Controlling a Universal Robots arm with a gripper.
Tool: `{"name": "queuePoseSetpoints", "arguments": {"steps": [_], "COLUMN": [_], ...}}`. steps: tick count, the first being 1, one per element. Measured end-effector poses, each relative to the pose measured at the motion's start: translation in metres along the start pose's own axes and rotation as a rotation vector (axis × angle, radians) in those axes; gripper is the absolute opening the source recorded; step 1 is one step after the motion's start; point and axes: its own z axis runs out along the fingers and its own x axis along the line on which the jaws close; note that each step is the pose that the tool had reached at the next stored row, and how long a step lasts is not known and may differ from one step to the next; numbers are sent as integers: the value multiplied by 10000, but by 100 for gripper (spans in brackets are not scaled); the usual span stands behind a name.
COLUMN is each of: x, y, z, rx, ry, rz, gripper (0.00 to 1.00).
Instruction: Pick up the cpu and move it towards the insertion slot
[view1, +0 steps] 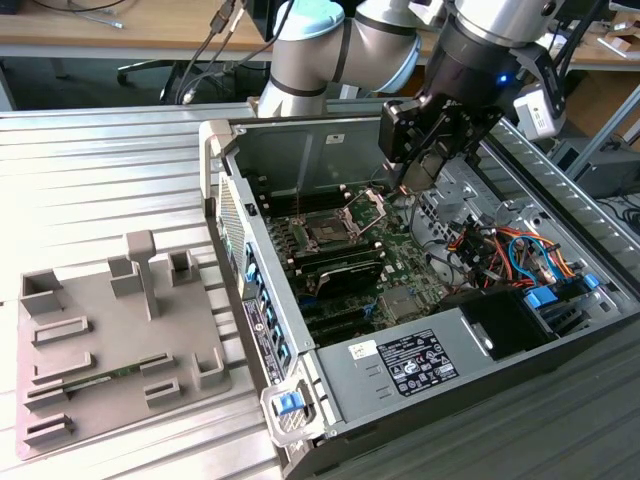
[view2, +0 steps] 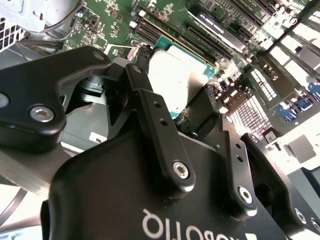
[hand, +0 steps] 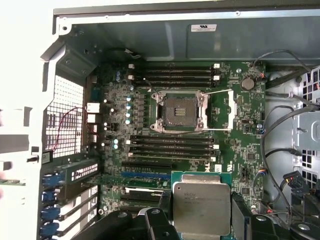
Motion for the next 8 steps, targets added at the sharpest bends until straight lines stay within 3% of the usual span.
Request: {"name": "queuePoseSetpoints", "arguments": {"steps": [8], "x": [-10], "y": [10], "z": [13], "rx": [-1], "ry": [0], "rz": [0], "gripper": [55]}}
